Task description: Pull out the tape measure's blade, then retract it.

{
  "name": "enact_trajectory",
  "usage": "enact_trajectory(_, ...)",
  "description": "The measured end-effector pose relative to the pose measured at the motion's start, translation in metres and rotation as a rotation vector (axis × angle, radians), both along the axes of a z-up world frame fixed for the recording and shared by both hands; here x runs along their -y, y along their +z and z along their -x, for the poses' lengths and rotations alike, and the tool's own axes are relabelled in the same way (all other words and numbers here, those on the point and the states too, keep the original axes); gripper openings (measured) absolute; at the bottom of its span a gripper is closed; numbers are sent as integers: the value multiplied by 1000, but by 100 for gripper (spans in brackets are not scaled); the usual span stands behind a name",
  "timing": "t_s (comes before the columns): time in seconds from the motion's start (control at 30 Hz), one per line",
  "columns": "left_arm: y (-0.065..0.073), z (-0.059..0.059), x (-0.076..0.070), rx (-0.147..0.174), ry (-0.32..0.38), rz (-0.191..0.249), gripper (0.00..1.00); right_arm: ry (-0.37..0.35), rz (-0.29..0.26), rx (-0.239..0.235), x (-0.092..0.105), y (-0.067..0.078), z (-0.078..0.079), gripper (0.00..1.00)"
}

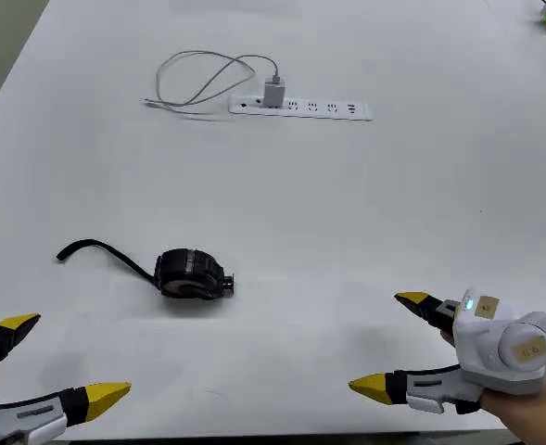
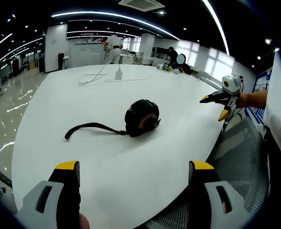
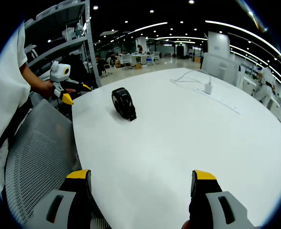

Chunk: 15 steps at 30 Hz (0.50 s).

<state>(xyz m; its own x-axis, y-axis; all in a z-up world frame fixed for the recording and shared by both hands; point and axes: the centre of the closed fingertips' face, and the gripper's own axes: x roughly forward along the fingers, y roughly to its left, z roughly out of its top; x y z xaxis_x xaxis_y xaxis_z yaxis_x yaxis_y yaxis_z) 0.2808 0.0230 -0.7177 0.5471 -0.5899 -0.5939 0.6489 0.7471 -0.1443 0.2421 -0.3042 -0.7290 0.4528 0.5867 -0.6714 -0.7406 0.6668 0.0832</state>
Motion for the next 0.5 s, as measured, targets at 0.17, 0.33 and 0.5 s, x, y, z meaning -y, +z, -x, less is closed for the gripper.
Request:
enact_trajectory(0.17,-1,1,-4,9,-13,-18,94,-9,4,0,4,0,4,87)
enact_trajectory(0.33,0,2,-7,14,-12,-18,96,-13,13,-3,7,-1,9,90)
enact_trajectory(0.5,-1,2,-9,16,-16,-27,97,-19,16,-6,10,-2,10,93)
